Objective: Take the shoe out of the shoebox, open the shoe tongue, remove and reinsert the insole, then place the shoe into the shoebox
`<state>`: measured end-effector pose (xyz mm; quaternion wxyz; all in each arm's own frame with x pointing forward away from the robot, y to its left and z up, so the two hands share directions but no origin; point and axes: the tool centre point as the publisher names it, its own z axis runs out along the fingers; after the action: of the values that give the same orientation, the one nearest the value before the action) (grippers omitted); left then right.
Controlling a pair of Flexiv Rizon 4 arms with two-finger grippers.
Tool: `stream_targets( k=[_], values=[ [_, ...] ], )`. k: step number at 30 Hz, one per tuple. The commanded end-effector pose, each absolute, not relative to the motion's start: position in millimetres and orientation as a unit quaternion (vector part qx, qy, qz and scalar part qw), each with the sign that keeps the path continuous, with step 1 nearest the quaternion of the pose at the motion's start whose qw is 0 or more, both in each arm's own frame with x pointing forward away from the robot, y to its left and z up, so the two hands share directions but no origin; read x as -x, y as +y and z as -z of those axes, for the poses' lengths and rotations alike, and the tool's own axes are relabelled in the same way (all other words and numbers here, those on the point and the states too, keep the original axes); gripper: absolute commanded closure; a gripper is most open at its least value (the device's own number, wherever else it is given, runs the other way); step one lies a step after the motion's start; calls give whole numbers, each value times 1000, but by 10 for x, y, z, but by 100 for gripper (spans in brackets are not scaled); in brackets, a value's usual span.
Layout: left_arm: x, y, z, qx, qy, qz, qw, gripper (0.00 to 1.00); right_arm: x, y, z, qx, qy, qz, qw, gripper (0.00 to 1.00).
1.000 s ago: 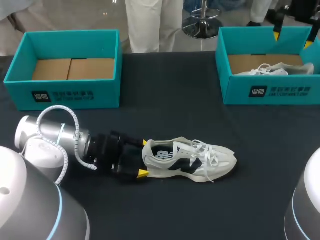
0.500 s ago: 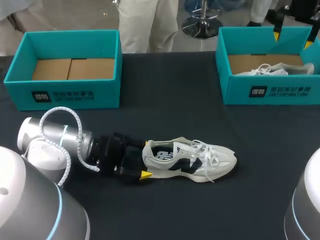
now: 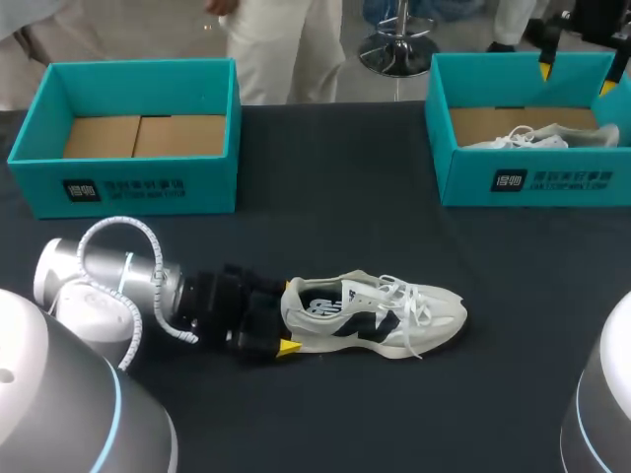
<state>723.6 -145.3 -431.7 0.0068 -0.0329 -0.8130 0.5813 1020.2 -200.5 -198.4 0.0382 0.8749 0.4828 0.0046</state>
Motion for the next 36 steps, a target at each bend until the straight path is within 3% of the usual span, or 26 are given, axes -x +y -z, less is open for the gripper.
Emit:
stream_targets(
  k=[1,11,12,13,36],
  values=[
    [-7215,-1492,4365,25,-813,-582,3,0,-10194,-2006,1985,-875,483,-6,38,0],
    [-7224,-1520,4391,21,-814,-580,0,0,-10194,-2006,1985,-875,483,-6,38,0],
    [-7226,-1518,4392,18,-816,-578,-8,18,-10194,-2006,1985,-875,483,-6,38,0],
    [-7232,-1514,4394,17,-814,-580,-5,100,-10194,-2006,1985,-875,483,-6,38,0],
    [-7236,-1503,4398,18,-816,-578,-5,100,-10194,-2006,1985,-875,483,-6,38,0]
  ],
)
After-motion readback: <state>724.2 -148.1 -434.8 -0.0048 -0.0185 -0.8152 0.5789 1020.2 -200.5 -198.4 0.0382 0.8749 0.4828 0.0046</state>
